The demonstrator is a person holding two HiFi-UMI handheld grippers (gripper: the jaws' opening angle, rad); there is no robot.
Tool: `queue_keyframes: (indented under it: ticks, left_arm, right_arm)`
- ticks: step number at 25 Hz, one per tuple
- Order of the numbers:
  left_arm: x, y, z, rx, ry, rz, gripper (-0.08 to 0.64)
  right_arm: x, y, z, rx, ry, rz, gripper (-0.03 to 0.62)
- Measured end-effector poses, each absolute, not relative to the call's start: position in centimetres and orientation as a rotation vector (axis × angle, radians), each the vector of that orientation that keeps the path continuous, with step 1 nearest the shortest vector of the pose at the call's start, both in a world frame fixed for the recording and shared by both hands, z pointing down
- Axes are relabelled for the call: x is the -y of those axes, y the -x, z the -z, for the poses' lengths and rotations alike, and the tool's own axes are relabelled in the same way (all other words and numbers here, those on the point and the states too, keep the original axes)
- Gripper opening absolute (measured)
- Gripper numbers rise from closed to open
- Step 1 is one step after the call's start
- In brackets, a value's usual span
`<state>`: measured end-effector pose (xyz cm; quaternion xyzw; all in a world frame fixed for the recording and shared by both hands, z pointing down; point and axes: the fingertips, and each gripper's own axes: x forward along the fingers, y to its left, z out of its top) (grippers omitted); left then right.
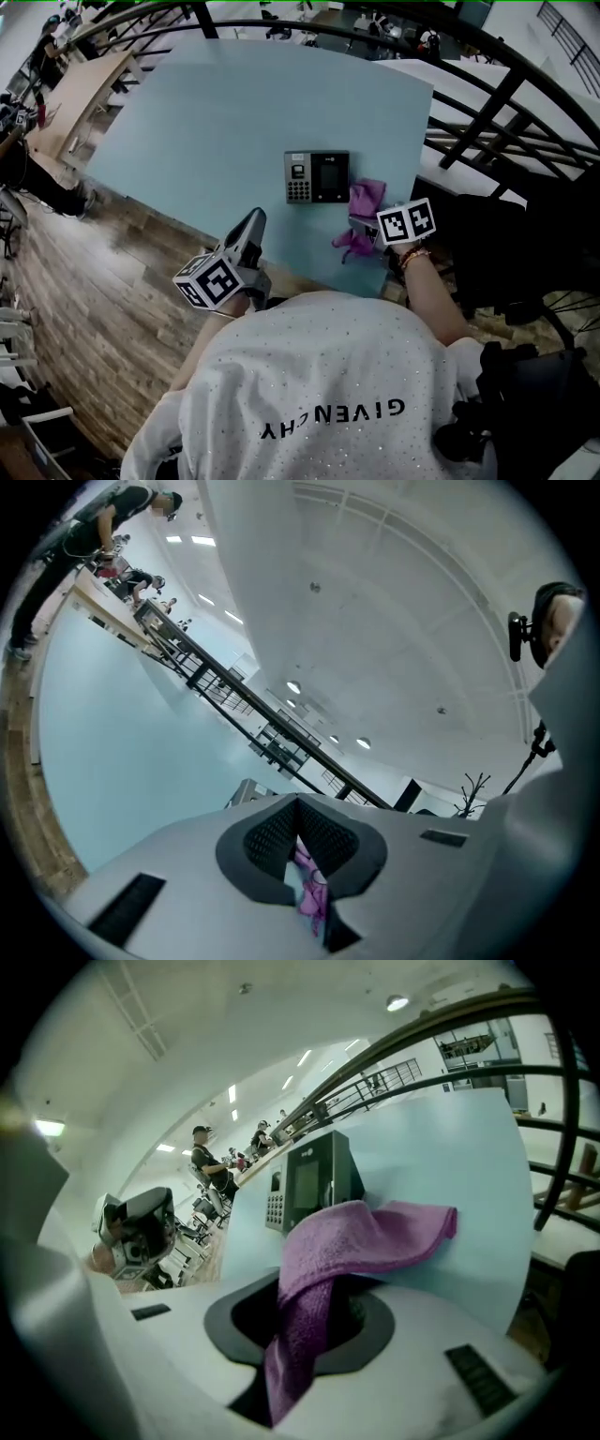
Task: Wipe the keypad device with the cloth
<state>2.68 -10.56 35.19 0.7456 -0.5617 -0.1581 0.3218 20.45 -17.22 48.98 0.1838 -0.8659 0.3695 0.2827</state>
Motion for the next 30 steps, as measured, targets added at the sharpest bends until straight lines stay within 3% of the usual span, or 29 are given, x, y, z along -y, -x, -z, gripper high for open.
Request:
queue_keyframes:
  ticks: [17, 30]
  left_arm:
    - [11.1, 1.8, -31.5, 1.283, -2.164, 0.402, 0.0]
    - [6.5, 8.6, -30.7, 1.188, -2.212, 0.362, 0.0]
  right_arm:
    - [16.3, -18.8, -26.1, 2.891, -1.066, -0.305, 0.049]
    - [10.1, -14.4, -25.2, 2.949, -1.294, -0.437, 0.044]
